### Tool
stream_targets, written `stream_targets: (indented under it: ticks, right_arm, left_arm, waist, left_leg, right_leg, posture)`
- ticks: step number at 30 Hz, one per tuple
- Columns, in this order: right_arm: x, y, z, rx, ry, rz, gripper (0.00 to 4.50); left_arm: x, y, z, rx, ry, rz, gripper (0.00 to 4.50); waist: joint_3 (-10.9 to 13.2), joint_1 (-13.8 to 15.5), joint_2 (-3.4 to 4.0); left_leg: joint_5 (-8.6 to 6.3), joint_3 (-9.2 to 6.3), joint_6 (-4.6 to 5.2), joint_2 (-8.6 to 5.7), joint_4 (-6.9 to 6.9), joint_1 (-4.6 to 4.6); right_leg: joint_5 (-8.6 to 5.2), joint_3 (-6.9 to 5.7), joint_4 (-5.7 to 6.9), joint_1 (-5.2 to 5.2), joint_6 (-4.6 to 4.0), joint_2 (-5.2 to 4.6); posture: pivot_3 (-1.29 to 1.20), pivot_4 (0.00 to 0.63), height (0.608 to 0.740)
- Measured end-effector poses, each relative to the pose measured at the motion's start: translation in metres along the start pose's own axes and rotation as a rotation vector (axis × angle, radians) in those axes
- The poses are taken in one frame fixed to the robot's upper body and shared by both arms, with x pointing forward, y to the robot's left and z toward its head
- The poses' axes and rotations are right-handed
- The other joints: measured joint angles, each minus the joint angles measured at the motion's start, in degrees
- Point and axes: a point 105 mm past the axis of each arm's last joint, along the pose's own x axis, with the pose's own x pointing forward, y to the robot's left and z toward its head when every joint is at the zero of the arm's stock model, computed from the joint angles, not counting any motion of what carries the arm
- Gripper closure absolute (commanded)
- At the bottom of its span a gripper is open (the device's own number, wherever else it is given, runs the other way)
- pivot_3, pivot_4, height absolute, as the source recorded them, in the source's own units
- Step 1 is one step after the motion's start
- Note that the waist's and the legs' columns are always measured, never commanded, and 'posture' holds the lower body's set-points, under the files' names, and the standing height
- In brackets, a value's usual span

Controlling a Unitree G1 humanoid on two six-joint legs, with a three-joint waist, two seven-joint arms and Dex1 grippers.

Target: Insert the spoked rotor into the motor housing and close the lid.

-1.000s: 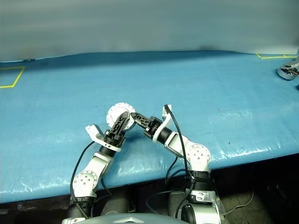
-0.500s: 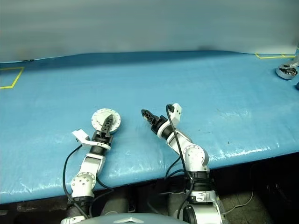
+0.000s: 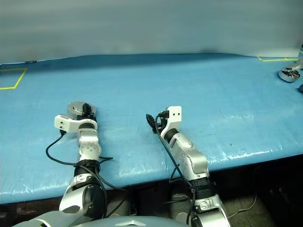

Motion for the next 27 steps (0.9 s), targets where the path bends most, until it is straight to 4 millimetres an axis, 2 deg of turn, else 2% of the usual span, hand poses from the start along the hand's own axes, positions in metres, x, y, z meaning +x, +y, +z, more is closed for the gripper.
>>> stream_targets:
  ticks: [2,3,7,14,16,18,20,21,22,24,26,27]
  right_arm:
    - [0.0,0.001,-0.001,-0.001,0.004,0.003,1.28]
    - [0.001,0.002,-0.002,0.005,0.005,0.003,1.28]
    - [0.001,0.003,-0.004,0.022,0.019,0.003,1.28]
    - [0.003,0.002,-0.01,0.021,0.066,0.011,1.28]
    - [0.003,0.003,-0.011,0.019,0.066,0.019,1.28]
    - [0.005,0.005,-0.007,0.007,0.039,0.028,1.28]
    - [0.006,0.009,0.003,-0.043,-0.034,0.032,1.28]
    - [0.007,0.007,0.01,-0.096,-0.091,0.013,1.28]
    - [0.006,0.005,0.014,-0.126,-0.117,-0.001,1.28]
    - [0.004,-0.004,0.019,-0.171,-0.157,-0.04,1.28]
    - [0.0,-0.017,0.022,-0.152,-0.162,-0.067,1.28]
    - [-0.004,-0.026,0.025,-0.143,-0.162,-0.079,1.28]
  left_arm:
    - [-0.001,0.003,0.002,0.03,-0.007,0.009,0.17]
    - [-0.002,0.004,0.005,0.055,-0.015,0.01,0.04]
    - [-0.015,0.028,0.028,0.121,-0.11,0.085,0.04]
    - [-0.059,0.094,0.108,0.284,-0.383,0.338,0.04]
    - [-0.069,0.095,0.12,0.335,-0.442,0.311,0.04]
    - [-0.07,0.074,0.128,0.351,-0.491,0.201,0.04]
    - [-0.068,0.032,0.127,0.403,-0.508,-0.03,0.04]
    - [-0.068,-0.001,0.116,0.476,-0.478,-0.228,0.04]
    - [-0.071,-0.021,0.108,0.508,-0.456,-0.343,0.04]
    - [-0.085,-0.065,0.074,0.599,-0.356,-0.643,0.04]
    - [-0.104,-0.086,0.032,0.707,-0.185,-0.91,0.04]
    - [-0.116,-0.088,0.008,0.762,-0.071,-1.031,0.04]
  waist:
    - [-0.01,-0.52,0.02]
    - [-0.02,-0.86,0.01]
    - [-0.05,-2.23,-0.04]
    - [-0.07,-2.24,-0.07]
    - [-0.02,-1.57,-0.18]
    - [-0.01,-0.29,-0.36]
    - [-0.01,0.68,-0.38]
    - [-0.01,0.84,-0.38]
    - [-0.01,0.88,-0.37]
    - [-0.02,0.61,-0.37]
    - [-0.01,0.29,-0.35]
    - [0.0,0.05,-0.33]
  left_leg:
    - [-0.01,-0.01,0.0,0.04,-0.02,0.23]
    - [-0.01,-0.04,0.0,0.06,-0.08,0.37]
    - [-0.02,0.18,-0.01,0.09,-0.49,0.84]
    - [0.02,0.14,-0.07,0.12,-1.21,0.94]
    - [0.08,0.15,-0.22,0.12,-1.2,0.73]
    - [0.17,0.12,-0.41,0.12,-1.09,0.53]
    - [0.18,0.13,-0.44,0.06,-0.99,0.5]
    - [0.19,0.11,-0.44,0.02,-0.93,0.52]
    - [0.19,0.11,-0.43,-0.03,-0.89,0.53]
    - [0.16,0.2,-0.37,-0.06,-0.89,0.59]
    - [0.16,0.23,-0.35,-0.05,-0.94,0.61]
    - [0.16,0.23,-0.35,-0.03,-1.02,0.63]
  right_leg:
    - [-0.03,0.01,0.0,0.18,-0.06,0.0]
    - [-0.15,0.04,0.0,0.26,-0.25,0.0]
    - [-0.18,0.29,0.0,0.38,-0.35,0.01]
    - [-0.33,0.32,0.01,0.17,-0.59,0.15]
    - [-0.34,0.16,-0.02,0.07,-0.6,0.13]
    - [-0.33,-0.04,-0.04,0.02,-0.6,0.07]
    - [-0.42,-0.05,-0.07,0.07,-0.74,0.0]
    - [-0.46,-0.05,-0.11,0.16,-0.82,0.0]
    - [-0.46,-0.01,-0.14,0.2,-0.82,-0.04]
    - [-0.39,0.11,-0.27,0.26,-0.7,-0.11]
    - [-0.38,0.16,-0.26,0.22,-0.69,-0.1]
    - [-0.39,0.19,-0.22,0.17,-0.7,-0.07]
  posture:
    - [0.0,0.15,0.74]
    - [0.0,0.15,0.74]
    - [0.0,0.15,0.74]
    - [0.0,0.15,0.74]
    - [0.0,0.15,0.74]
    - [0.0,0.15,0.74]
    - [0.0,0.15,0.74]
    - [0.0,0.15,0.74]
    - [0.0,0.15,0.74]
    - [0.0,0.15,0.74]
    - [0.0,0.15,0.74]
    - [0.0,0.15,0.74]
